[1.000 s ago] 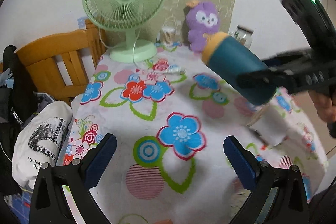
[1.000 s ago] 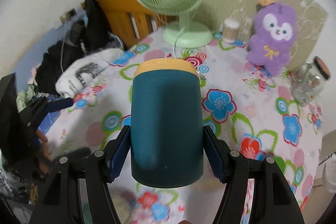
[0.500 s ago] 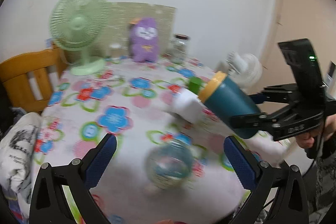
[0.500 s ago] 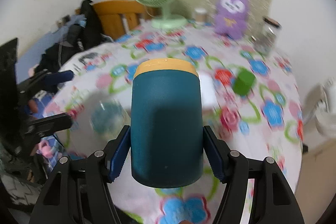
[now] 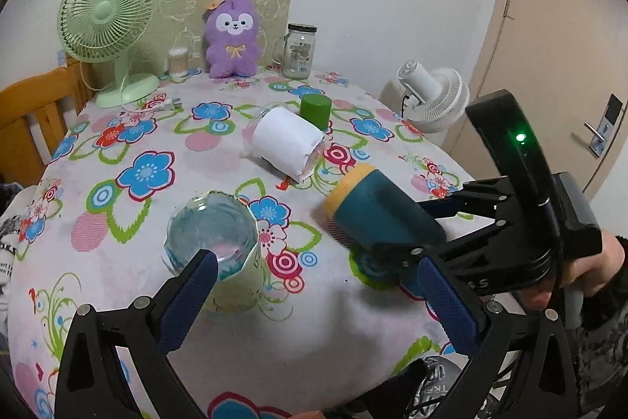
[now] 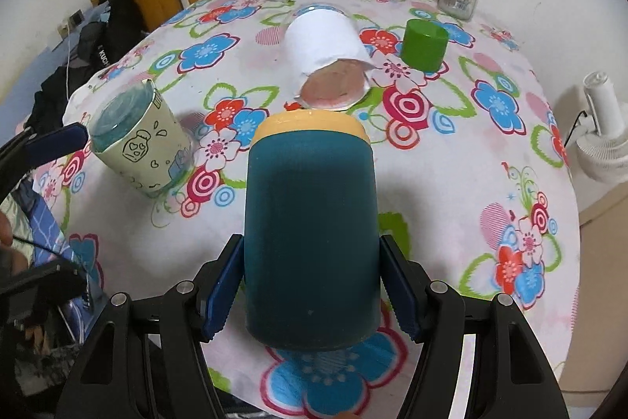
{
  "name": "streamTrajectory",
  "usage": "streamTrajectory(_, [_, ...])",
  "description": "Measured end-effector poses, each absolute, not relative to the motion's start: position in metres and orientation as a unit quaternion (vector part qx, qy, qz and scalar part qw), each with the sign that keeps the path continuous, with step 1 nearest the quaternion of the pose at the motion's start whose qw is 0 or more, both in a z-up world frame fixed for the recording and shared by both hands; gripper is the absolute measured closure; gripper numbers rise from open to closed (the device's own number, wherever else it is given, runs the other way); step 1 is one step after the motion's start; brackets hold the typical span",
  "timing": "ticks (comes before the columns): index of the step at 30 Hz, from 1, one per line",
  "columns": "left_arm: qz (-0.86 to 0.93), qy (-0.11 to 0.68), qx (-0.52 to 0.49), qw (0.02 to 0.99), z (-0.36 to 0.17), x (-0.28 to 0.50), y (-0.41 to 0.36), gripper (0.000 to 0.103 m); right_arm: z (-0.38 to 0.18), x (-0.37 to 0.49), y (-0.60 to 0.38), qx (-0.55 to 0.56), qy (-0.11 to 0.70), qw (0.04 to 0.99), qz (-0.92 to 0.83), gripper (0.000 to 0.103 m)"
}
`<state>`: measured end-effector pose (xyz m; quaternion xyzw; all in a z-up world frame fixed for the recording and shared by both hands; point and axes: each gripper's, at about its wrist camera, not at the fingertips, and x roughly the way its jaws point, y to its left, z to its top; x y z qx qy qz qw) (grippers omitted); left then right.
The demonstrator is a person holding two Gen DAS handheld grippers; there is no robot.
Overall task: Flip cup upside down
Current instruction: 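Carry the teal cup with the right tool toward the left tool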
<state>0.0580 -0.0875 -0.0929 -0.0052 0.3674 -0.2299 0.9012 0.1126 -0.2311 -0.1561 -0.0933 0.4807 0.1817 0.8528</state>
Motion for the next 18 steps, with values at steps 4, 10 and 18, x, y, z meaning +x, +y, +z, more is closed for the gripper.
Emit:
streamTrajectory(4, [-0.218,0.365,-0.005,0.905,-0.089,0.056,-0.086,0.0,-0.156,0.111,-0.222,-0.092,0.475,0.859,0.168,0.034])
streamTrajectory(10, [-0.214,0.353,-0.012,0.911,-0.082,0.045,-0.083,0.0,-0.158,0.115,-0.211,-0.077,0.47,0.866,0.154,0.034])
streamTrajectory(18, [-0.207,0.362,-0.029,0.909,-0.085,0.043,-0.076,0.0,-0.158,0.11,-0.202,-0.094,0.462,0.869,0.151,0.033])
